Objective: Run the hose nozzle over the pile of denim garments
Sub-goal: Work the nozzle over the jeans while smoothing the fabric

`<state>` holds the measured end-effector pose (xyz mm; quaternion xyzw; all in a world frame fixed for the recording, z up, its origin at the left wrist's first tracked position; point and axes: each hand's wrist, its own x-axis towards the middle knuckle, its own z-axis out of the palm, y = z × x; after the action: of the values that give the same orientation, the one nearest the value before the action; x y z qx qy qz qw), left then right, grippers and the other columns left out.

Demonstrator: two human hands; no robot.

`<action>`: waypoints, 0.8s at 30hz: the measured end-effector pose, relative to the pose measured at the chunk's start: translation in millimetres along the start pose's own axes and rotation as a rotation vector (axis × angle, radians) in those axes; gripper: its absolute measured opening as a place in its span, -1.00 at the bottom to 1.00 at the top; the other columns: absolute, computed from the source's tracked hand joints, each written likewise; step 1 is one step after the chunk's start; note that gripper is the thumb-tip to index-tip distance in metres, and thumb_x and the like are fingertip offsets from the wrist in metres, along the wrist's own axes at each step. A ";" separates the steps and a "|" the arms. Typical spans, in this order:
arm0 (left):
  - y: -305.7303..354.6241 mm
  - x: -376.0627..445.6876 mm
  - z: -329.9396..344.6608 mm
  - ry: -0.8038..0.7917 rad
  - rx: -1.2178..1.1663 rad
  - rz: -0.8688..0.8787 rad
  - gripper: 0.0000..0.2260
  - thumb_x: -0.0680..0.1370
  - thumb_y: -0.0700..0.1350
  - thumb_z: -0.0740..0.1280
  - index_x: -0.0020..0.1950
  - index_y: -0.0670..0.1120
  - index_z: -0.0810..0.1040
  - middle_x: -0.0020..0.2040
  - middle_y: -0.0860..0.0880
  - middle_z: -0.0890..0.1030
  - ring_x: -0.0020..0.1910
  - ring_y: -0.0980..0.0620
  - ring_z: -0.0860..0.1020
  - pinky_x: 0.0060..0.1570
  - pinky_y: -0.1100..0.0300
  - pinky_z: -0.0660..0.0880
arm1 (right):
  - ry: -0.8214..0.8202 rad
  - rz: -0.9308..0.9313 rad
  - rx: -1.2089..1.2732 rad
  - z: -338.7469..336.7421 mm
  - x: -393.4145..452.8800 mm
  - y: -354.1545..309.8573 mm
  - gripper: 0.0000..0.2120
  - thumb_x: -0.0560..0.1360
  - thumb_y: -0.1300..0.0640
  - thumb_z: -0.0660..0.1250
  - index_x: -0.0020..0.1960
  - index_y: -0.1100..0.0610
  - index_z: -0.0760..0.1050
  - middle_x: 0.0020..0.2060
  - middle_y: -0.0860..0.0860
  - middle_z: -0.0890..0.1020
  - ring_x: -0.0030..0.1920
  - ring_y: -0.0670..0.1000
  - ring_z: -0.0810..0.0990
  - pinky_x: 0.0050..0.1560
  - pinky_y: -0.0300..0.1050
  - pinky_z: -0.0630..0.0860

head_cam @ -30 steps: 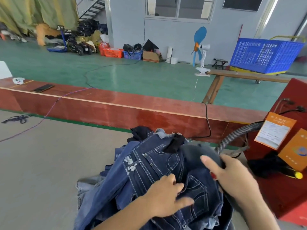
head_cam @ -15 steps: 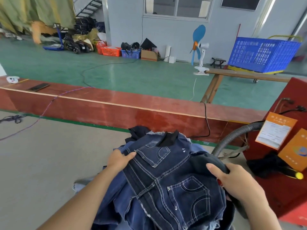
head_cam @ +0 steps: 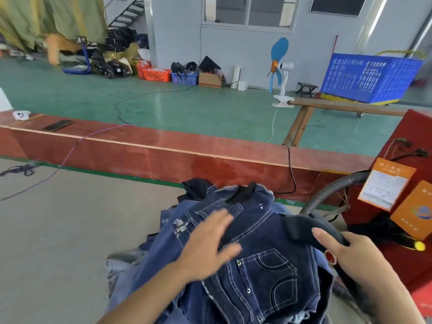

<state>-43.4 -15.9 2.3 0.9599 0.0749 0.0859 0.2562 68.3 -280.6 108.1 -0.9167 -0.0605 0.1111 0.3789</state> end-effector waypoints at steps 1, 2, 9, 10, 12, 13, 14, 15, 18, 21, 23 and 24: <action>5.0 -5.8 12.6 -0.172 0.094 0.085 -0.29 0.51 0.43 0.00 0.56 0.20 -0.18 0.56 0.18 -0.26 0.52 0.12 -0.32 0.49 -0.06 -0.21 | 0.006 0.013 0.003 -1.1 0.4 2.4 -0.56 0.43 -0.22 0.38 -0.27 0.19 0.57 -0.59 -0.02 0.54 -0.46 0.07 0.54 -0.36 -0.09 0.39; 5.3 -11.6 23.5 -0.291 0.199 0.113 -0.28 0.50 0.44 0.00 0.50 0.25 -0.33 0.50 0.22 -0.41 0.45 0.13 -0.47 0.45 -0.10 -0.32 | 0.017 0.028 0.001 -2.8 0.7 5.5 -0.56 0.44 -0.22 0.38 -0.27 0.18 0.57 -0.54 0.02 0.57 -0.41 0.10 0.56 -0.32 -0.06 0.41; 5.3 -18.1 28.7 -0.385 0.362 0.077 -0.23 0.54 0.35 0.09 0.50 0.20 -0.38 0.45 0.18 -0.51 0.39 0.03 -0.56 0.44 -0.19 -0.30 | 0.274 0.108 -0.045 -30.5 -2.2 21.7 -0.48 0.44 -0.33 0.25 -0.25 0.15 0.53 -0.38 0.12 0.61 -0.32 0.17 0.58 -0.22 0.04 0.51; 7.0 -19.7 29.0 -0.392 0.373 0.075 -0.24 0.55 0.33 0.09 0.52 0.19 -0.36 0.45 0.16 -0.51 0.39 0.02 -0.56 0.44 -0.20 -0.30 | 0.304 0.092 -0.049 -32.0 -2.6 19.8 -0.48 0.45 -0.33 0.24 -0.25 0.14 0.51 -0.38 0.13 0.60 -0.32 0.17 0.56 -0.23 0.04 0.51; 9.4 -22.7 29.5 -0.385 0.389 0.073 -0.26 0.56 0.32 0.08 0.53 0.17 -0.33 0.46 0.15 -0.51 0.39 -0.01 -0.57 0.42 -0.19 -0.34 | 0.307 0.055 -0.047 -30.0 -4.4 12.0 -0.49 0.45 -0.34 0.22 -0.25 0.13 0.50 -0.37 0.11 0.60 -0.32 0.16 0.56 -0.22 0.04 0.50; 10.2 -23.2 29.5 -0.367 0.401 0.079 -0.26 0.56 0.32 0.08 0.54 0.15 -0.33 0.46 0.14 -0.51 0.39 -0.03 -0.57 0.41 -0.19 -0.36 | 0.285 0.030 -0.048 -26.4 -5.4 7.2 -0.50 0.45 -0.34 0.22 -0.25 0.12 0.50 -0.37 0.10 0.60 -0.31 0.16 0.56 -0.20 0.04 0.51; 11.6 -23.4 29.8 -0.344 0.416 0.089 -0.26 0.56 0.32 0.07 0.55 0.13 -0.32 0.46 0.14 -0.52 0.39 -0.06 -0.57 0.40 -0.18 -0.39 | 0.255 -0.001 -0.051 -21.0 -6.0 2.7 -0.51 0.44 -0.34 0.22 -0.24 0.10 0.50 -0.37 0.08 0.61 -0.31 0.15 0.58 -0.19 0.04 0.51; 13.5 -23.3 31.0 -0.319 0.422 0.106 -0.25 0.57 0.31 0.06 0.56 0.09 -0.31 0.44 0.16 -0.54 0.39 -0.08 -0.57 0.39 -0.17 -0.41 | 0.222 -0.030 -0.061 -14.7 -6.0 -1.4 -0.52 0.44 -0.35 0.22 -0.22 0.09 0.50 -0.35 0.05 0.62 -0.30 0.14 0.60 -0.18 0.03 0.52; 18.1 -23.4 37.1 -0.280 0.406 0.134 -0.25 0.56 0.29 0.06 0.58 0.03 -0.26 0.42 0.24 -0.54 0.38 -0.08 -0.58 0.36 -0.14 -0.45 | 0.111 -0.112 -0.140 9.5 -6.2 -15.3 -0.56 0.44 -0.38 0.20 -0.13 0.01 0.47 -0.27 -0.03 0.61 -0.21 0.08 0.59 -0.15 -0.02 0.48; 19.3 -30.1 40.6 -0.248 0.400 0.115 -0.27 0.55 0.28 0.07 0.59 0.05 -0.19 0.47 0.21 -0.47 0.42 -0.08 -0.54 0.36 -0.15 -0.45 | -0.001 -0.187 -0.244 35.8 -6.9 -30.6 -0.56 0.46 -0.40 0.15 -0.18 -0.02 0.41 -0.31 -0.07 0.58 -0.28 0.01 0.59 -0.25 -0.09 0.46; 10.5 -38.6 40.9 -0.251 0.489 0.170 -0.32 0.53 0.31 0.08 0.59 0.08 0.04 0.58 0.13 -0.17 0.55 -0.15 -0.25 0.46 -0.28 -0.20 | -0.066 -0.213 -0.302 49.4 -5.2 -36.4 -0.56 0.48 -0.39 0.13 -0.22 -0.01 0.35 -0.35 -0.06 0.55 -0.31 0.01 0.59 -0.24 -0.09 0.50; 8.0 -44.2 39.4 -0.290 0.554 0.163 -0.34 0.50 0.35 0.08 0.54 0.11 0.21 0.58 0.09 0.07 0.56 -0.15 0.00 0.47 -0.28 0.03 | -0.086 -0.209 -0.311 53.2 -3.2 -36.9 -0.56 0.48 -0.38 0.14 -0.24 -0.01 0.33 -0.37 -0.06 0.54 -0.31 0.02 0.59 -0.21 -0.08 0.52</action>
<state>-77.7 -50.0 -32.9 0.9982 -0.0189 -0.0551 -0.0147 51.0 -218.9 98.2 -0.9475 -0.1879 0.0994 0.2390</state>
